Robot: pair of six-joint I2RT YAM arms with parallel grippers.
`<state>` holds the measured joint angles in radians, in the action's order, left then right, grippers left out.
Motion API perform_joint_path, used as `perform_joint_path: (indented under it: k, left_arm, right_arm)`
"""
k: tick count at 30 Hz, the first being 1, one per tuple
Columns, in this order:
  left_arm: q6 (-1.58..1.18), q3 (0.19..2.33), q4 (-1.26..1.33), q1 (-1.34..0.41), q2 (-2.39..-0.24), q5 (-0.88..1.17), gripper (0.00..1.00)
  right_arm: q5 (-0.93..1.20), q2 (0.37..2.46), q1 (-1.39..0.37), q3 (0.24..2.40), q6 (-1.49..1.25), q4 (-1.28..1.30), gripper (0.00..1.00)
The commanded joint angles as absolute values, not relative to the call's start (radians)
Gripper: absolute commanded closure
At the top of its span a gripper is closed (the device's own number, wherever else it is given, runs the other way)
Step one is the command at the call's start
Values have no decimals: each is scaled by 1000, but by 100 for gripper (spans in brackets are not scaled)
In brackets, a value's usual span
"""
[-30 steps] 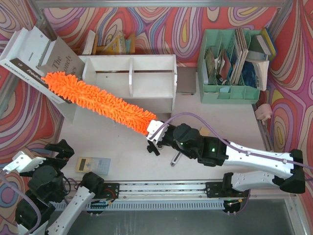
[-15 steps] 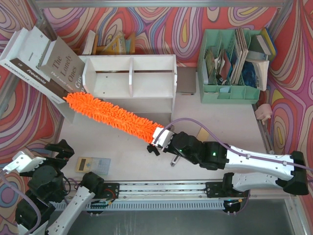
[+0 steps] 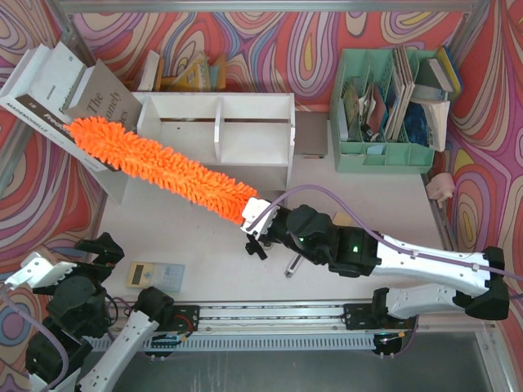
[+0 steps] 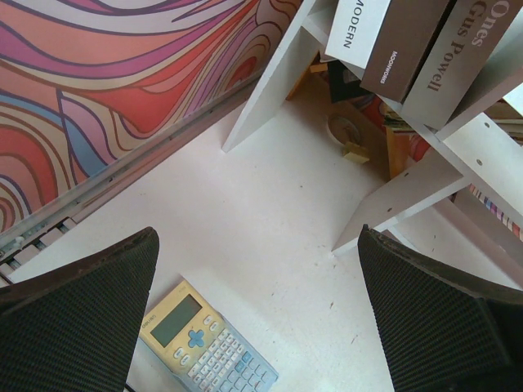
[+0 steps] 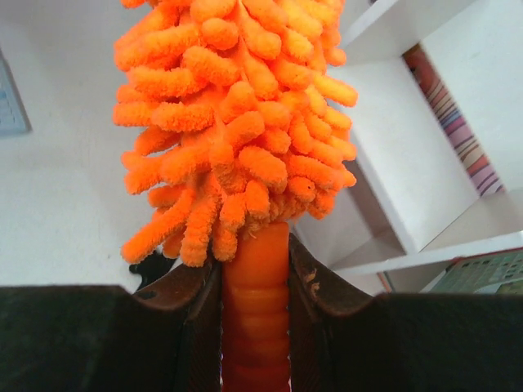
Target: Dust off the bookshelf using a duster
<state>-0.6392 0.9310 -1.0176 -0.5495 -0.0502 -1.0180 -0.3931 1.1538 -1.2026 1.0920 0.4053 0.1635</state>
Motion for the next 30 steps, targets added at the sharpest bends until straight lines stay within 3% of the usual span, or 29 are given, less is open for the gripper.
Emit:
perform_joint_path:
  k: [1,19,30]
  left_arm:
    - [-622,920,-1006,-546,-60,-1020,2]
    - [-617,919,-1002,-546,-67,-1019,2]
    - [-621,919,-1004,-546,-56,-1020,2]
  right_arm:
    - [-437,1167,-1205,1160,458,-6,100]
    - [-459,1149,-1206,999,304,76,100]
    - [-351,1178,-1247,1159,292,-38,100]
